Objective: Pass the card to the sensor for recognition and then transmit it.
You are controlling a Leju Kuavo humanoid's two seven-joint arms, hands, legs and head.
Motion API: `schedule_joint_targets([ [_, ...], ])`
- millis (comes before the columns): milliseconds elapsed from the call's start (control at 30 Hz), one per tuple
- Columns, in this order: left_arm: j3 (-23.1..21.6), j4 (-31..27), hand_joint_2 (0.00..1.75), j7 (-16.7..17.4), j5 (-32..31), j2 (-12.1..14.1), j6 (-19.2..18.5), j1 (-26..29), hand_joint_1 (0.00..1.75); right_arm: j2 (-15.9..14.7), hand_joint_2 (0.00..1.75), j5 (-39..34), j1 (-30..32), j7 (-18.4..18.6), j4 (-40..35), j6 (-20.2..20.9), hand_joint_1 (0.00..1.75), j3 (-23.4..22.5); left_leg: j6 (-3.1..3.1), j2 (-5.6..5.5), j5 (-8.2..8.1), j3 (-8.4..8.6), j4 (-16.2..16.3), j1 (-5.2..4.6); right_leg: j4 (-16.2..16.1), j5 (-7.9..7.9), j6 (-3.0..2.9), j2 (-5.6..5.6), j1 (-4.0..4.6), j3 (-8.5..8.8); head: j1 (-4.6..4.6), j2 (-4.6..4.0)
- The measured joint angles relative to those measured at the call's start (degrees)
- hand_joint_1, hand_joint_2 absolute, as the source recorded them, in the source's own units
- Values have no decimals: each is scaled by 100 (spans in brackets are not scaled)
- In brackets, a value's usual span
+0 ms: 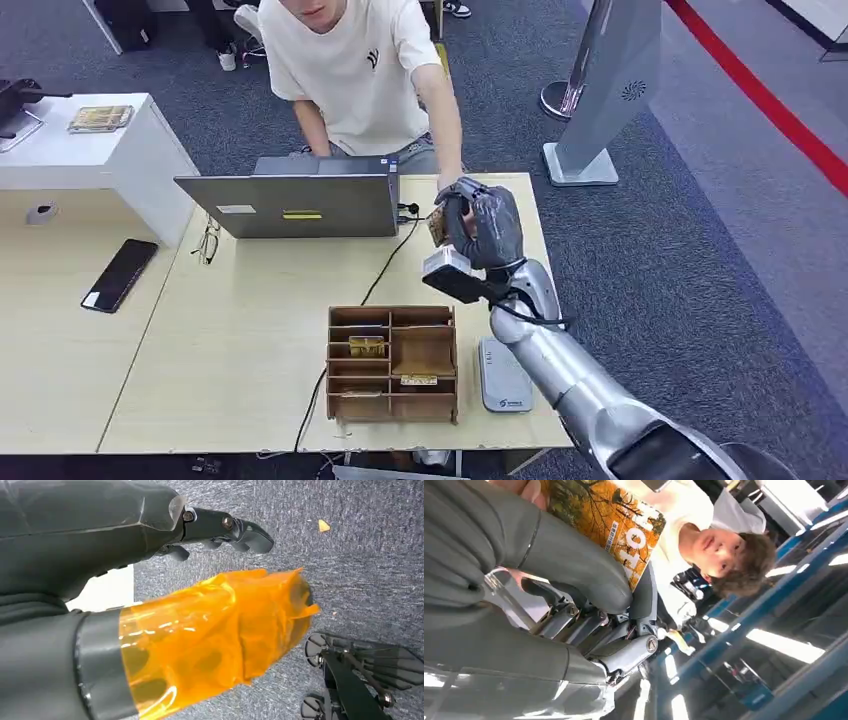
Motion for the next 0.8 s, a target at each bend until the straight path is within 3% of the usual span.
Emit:
schedule_joint_targets([
  [133,0,0,0,9,13,0,0,-2,0,-52,175,-225,10,35,0,0,173,83,0,0,0,0,0,0,0,0,0,1,0,-1,-2,0],
  [167,-2,0,0,11,13,-2,0,-1,0,-63,175,-247,13,39,0,0,155,90,0,0,0,0,0,0,0,0,0,1,0,-1,-2,0],
  [200,0,0,0,11,13,-2,0,-1,0,-72,175,-250,15,44,-2,0,152,98,0,0,0,0,0,0,0,0,0,1,0,-2,-2,0],
  [233,0,0,0,11,15,-4,0,0,0,-81,175,-250,16,46,-2,0,112,107,0,0,0,0,0,0,0,0,0,1,0,-2,-2,0],
  [267,-2,0,0,13,15,-4,0,-1,0,-92,175,-250,18,46,-2,0,26,118,0,0,0,0,0,0,0,0,0,1,0,-2,-2,0],
  [300,0,0,0,11,15,-7,0,-2,0,-98,175,-252,21,50,-2,2,26,125,0,0,0,0,0,0,0,0,0,1,0,-2,-2,0],
  [333,0,0,0,11,22,-7,0,-1,0,-107,175,-258,23,53,-2,5,0,131,0,0,0,0,0,0,0,0,0,1,0,-2,-2,0],
  [800,0,0,0,11,31,-15,24,-1,0,-155,175,-154,44,125,0,-2,0,199,0,1,0,0,0,0,0,0,0,1,0,-3,-2,0],
])
